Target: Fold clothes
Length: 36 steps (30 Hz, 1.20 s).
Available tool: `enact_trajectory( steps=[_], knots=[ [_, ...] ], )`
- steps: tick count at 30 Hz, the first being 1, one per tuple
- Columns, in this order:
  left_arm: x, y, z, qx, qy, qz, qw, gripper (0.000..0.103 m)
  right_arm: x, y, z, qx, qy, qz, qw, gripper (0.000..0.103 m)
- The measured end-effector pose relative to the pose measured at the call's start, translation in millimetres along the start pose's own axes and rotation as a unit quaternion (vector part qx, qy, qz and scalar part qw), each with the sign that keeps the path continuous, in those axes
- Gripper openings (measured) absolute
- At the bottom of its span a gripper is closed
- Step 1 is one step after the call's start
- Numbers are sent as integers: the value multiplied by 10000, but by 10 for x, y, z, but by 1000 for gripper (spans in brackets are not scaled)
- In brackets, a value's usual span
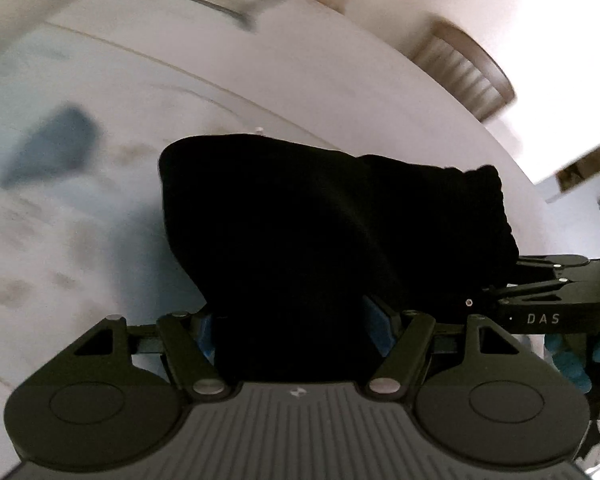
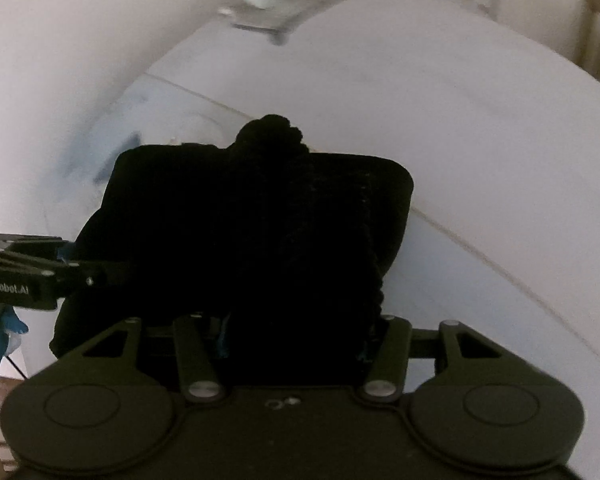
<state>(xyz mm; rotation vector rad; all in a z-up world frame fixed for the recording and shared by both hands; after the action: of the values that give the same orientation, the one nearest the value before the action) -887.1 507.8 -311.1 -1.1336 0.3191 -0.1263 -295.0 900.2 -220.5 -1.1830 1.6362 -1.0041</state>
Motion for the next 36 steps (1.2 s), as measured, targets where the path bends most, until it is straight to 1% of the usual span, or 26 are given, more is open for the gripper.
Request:
enact_trajectory(
  steps=[3,5,7,9,11,13,15,16,17,19,22,25,26,28,29,32,34,36],
  knots=[
    [-241,-198,-489,-181,-66,183,9996,70,-411,163,-363,50,-177,52,9998,103],
    [-430,-272,-735,-264,-140,263,9992,70,-683,244,-558,87,-230,96,9997,103],
    [-627,-335,-967,-331,-210,331,9987,70,-928,312,-685,140,-200,149,9996,103],
    [-777,-361,-1107,-390,-209,390,9983,70,-1146,395,-793,196,-152,186,9995,103],
    [-908,-366,-1258,-420,-235,434,9979,70,-1250,455,-821,259,-120,211,9994,103],
    [-990,-318,-1326,-411,-218,423,9980,71,-1281,516,-781,284,3,145,9995,103],
    [-1024,-266,-1351,-388,-213,431,9981,72,-1333,548,-768,198,86,83,9997,103],
    [-1010,-272,-1349,-375,-141,427,9983,72,-1353,550,-760,161,111,58,9998,103],
    [-937,-360,-1377,-365,-19,408,9985,73,-1353,502,-740,145,73,56,9999,103],
    [-847,-496,-1390,-343,236,386,9984,73,-1325,326,-698,135,-18,114,9998,103],
    [-759,-697,-1357,-479,526,453,9964,73,-1278,-8,-707,174,-202,371,9990,103],
    [-621,-850,-1192,-567,958,573,9921,73,-1257,-313,-899,460,-757,804,9928,103],
    [-577,-886,-1127,-584,1109,611,9902,73,-1283,-376,-956,546,-864,960,9901,103],
    [-522,-856,-1009,-509,1291,580,9886,73,-1312,-433,-1056,512,-923,1089,9884,103],
    [-499,-819,-963,-491,1354,544,9881,73,-1326,-400,-1099,441,-972,1039,9888,103],
    [-474,-641,-946,-626,1305,414,9886,73,-1283,-84,-1171,560,-1112,590,9905,103],
    [-457,-560,-978,-634,1234,363,9897,74,-1244,140,-1168,766,-1143,383,9898,103],
    [-450,-507,-997,-653,1226,348,9897,75,-1211,314,-1106,917,-1047,198,9901,103]
  ],
)
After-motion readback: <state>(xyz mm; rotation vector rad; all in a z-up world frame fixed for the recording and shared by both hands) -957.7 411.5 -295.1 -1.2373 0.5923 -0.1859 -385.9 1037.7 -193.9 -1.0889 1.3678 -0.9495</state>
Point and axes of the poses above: each gripper's, at about its wrist camera, not at the fingertips, and y roughly the way its jaws point, z to its right, x to its underside, the point moved 6 cm from there along y, roughly the way its jaws point, and after that the axes turned 11 degrees about -z, right-handed, at the moved point
